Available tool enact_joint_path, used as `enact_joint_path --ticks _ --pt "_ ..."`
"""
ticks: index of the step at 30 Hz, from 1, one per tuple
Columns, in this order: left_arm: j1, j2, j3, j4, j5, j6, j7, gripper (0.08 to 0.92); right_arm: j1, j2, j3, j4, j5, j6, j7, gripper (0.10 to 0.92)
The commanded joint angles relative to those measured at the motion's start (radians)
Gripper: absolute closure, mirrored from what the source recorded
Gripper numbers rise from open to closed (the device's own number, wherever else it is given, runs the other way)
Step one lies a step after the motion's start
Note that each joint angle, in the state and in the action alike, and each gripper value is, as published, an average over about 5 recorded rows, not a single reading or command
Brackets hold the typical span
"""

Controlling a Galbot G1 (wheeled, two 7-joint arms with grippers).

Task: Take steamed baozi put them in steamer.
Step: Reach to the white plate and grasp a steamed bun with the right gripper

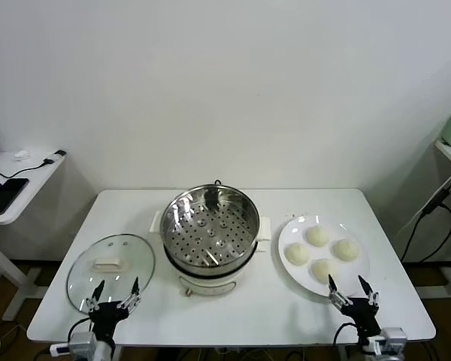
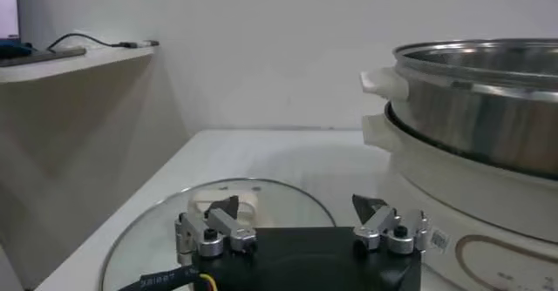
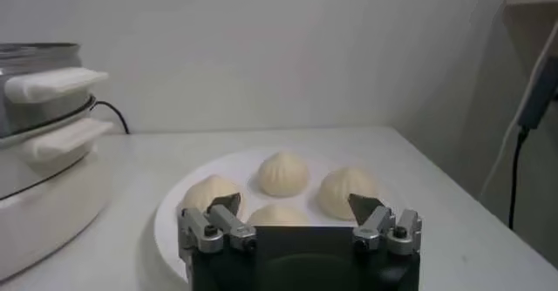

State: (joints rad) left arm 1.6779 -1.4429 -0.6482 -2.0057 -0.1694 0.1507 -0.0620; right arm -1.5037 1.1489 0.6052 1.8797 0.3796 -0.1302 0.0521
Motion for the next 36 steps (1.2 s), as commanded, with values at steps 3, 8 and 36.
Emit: enact_joint_path --ticks 3,8,36 --pt "-0.004 0.013 0.009 0.006 -0.011 -0.003 0.000 0.177 0.443 -0.262 -0.134 -0.123 0.019 -0.212 -0.014 0.203" --pt "-0.007 0.018 0.010 0.003 -0.019 -0.006 0.000 0.177 0.756 -0.508 -0.472 -0.254 -0.025 -0.286 -0.208 0.203" --pt "-0.018 0.006 0.022 0.016 -0.022 -0.027 0.002 0.177 2.017 -0.352 -2.084 -0.913 -0.061 0.010 -1.158 0.203"
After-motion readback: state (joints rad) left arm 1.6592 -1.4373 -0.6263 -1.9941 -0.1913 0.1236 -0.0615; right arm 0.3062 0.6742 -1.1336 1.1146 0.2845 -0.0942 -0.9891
